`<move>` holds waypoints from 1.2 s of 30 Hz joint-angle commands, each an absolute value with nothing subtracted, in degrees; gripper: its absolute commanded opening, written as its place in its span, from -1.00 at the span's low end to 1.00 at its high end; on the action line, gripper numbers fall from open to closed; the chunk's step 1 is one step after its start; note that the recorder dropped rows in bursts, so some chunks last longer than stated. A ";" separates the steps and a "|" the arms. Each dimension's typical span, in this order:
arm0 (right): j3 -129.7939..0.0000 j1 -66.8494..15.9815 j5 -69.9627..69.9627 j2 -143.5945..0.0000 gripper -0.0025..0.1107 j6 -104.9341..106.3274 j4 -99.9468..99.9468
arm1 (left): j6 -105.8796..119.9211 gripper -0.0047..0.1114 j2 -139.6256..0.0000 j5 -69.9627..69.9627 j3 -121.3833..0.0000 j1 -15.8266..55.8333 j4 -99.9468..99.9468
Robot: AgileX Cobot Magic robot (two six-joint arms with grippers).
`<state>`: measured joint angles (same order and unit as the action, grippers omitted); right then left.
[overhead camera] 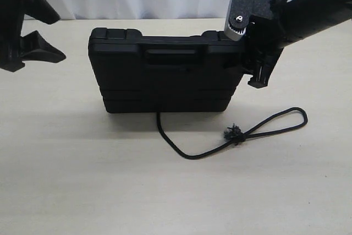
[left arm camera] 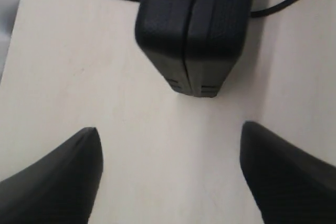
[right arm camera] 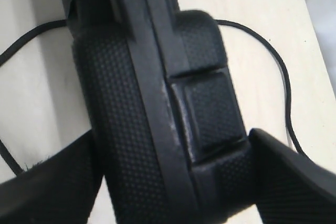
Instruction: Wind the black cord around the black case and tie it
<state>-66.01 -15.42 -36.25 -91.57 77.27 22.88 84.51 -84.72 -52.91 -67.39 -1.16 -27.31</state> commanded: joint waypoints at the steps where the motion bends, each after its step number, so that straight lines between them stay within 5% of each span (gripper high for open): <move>1: -65.91 -15.52 -37.79 -91.94 -0.88 77.17 21.65 | 91.78 0.28 -87.54 -52.80 -67.38 -1.25 -32.24; 22: -65.91 -15.52 -35.35 -91.94 -0.88 77.13 21.55 | 104.80 0.28 -98.49 -57.36 -66.97 -1.25 -56.14; 36: -65.91 -15.52 -32.65 -91.94 -0.87 69.87 21.89 | 104.68 -0.92 -100.35 -57.93 -66.68 -1.25 -61.11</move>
